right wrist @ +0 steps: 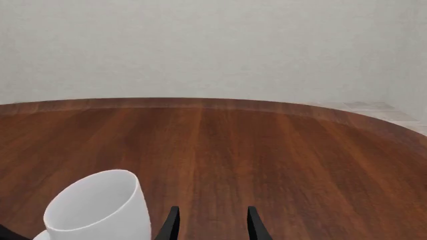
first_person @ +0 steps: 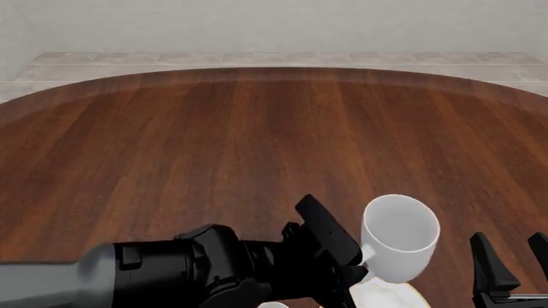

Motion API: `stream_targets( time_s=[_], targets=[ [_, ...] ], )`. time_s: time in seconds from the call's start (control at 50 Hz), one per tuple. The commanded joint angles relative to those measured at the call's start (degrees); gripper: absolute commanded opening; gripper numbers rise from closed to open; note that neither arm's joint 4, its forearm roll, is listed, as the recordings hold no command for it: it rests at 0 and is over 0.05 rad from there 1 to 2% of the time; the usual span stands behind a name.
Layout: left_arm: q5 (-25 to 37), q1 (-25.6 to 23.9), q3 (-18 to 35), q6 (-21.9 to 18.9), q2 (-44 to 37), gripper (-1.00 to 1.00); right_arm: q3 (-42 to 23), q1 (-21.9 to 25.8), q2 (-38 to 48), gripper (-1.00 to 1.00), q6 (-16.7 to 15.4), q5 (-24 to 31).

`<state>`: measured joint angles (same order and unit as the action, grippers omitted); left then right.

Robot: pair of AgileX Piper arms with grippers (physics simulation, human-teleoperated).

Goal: Put the white mug on the plate.

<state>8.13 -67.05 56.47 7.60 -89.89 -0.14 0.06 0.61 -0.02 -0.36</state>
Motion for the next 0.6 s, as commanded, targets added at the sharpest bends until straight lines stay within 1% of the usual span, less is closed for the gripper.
stream_targets(
  time_s=[0.02,0.6],
  targets=[
    [-0.01,-1.61,-0.52,-0.51,0.96,-1.00,0.04,-0.02,0.12,1.00,-0.04,-0.17],
    [-0.04,-4.98,-1.26,-0.41,1.31,-1.00,0.04,-0.01,0.10,1.00,-0.04,-0.16]
  ],
)
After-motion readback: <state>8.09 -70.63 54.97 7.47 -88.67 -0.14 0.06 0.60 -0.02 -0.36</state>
